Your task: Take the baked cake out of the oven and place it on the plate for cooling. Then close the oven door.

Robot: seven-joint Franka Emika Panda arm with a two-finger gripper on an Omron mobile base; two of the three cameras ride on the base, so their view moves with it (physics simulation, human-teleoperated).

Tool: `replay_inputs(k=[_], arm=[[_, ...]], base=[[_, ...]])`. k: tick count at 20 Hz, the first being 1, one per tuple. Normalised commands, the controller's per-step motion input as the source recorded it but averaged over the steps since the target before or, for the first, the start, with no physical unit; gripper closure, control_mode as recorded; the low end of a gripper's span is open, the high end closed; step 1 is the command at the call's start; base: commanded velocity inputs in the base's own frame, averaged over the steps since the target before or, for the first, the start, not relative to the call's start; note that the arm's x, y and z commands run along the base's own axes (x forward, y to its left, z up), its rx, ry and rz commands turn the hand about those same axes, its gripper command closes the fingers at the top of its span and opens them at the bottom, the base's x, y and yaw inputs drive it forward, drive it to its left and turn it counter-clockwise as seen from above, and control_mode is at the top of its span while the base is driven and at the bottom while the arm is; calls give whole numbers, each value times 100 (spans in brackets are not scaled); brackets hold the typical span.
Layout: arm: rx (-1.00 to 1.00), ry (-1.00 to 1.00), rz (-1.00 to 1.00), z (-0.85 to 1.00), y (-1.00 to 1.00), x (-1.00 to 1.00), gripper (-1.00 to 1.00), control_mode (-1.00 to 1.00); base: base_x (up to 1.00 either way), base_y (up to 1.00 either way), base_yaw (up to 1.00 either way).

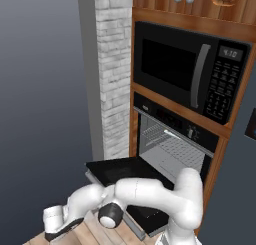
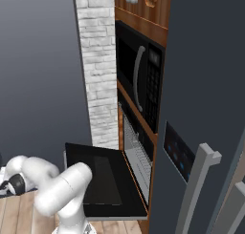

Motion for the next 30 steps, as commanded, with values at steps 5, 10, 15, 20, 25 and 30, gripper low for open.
replay_inputs(k=[5,10,15,20,25,30], arm=[[-4,-9,3,-49,-2,26,-100,-100],[0,-1,13,-50,-12,64,-100,-100],[-3,0,11,-58,-2,65,-100,-100],[-13,9,0,-65,23,43,-100,-100],[-13,20,0,-74,34,46,-100,-100],[-12,24,0,-86,39,40,-100,-100]], base=[[0,0,0],[0,0,0],[0,0,0],[0,0,0],[0,0,0],[0,0,0]])
